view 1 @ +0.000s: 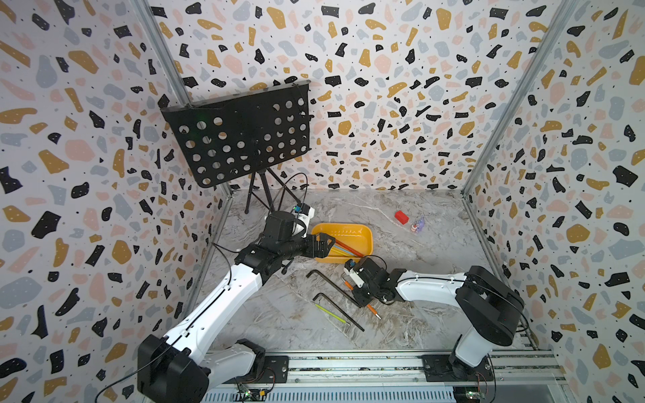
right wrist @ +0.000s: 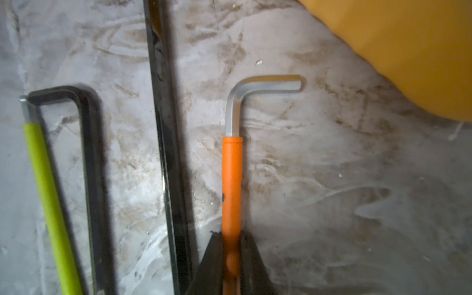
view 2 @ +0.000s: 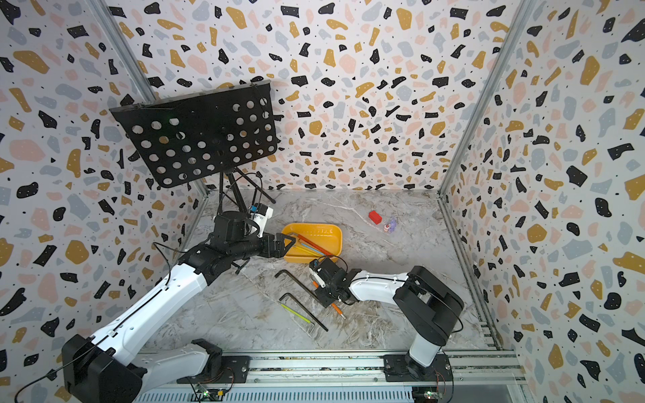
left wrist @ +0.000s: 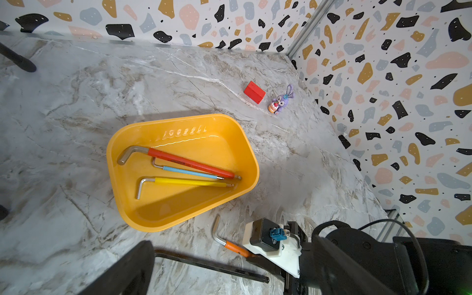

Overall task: Put the hex key on the desktop into the storage box
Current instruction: Pick up the Allen key from the center of the board.

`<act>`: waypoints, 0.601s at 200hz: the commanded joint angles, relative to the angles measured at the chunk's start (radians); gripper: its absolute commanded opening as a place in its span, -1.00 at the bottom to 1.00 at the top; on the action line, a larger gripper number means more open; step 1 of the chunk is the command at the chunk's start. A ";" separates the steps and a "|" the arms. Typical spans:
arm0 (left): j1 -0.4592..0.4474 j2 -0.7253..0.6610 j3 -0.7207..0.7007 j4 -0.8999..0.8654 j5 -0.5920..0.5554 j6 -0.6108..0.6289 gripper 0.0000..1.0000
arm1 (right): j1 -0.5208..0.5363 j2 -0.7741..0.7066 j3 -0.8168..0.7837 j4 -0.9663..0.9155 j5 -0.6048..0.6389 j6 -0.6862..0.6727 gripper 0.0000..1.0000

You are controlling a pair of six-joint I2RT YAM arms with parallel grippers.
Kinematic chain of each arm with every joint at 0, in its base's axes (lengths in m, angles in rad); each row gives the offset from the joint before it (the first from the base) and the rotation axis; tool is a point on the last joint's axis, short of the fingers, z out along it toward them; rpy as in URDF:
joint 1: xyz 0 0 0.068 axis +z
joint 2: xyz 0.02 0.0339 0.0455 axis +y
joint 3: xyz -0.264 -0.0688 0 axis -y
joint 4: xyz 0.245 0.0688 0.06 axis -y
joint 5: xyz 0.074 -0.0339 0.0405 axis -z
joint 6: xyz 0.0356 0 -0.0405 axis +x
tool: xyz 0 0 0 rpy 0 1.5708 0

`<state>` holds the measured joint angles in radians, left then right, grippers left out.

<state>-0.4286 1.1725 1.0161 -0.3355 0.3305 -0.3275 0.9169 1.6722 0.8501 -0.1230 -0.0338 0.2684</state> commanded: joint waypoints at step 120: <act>0.000 -0.023 0.026 0.012 -0.001 0.012 1.00 | 0.006 -0.223 -0.024 -0.111 0.067 -0.014 -1.00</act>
<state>-0.4286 1.1725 1.0161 -0.3359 0.3305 -0.3279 0.9184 1.5024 0.8238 -0.1989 -0.0010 0.2653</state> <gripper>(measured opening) 0.997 0.129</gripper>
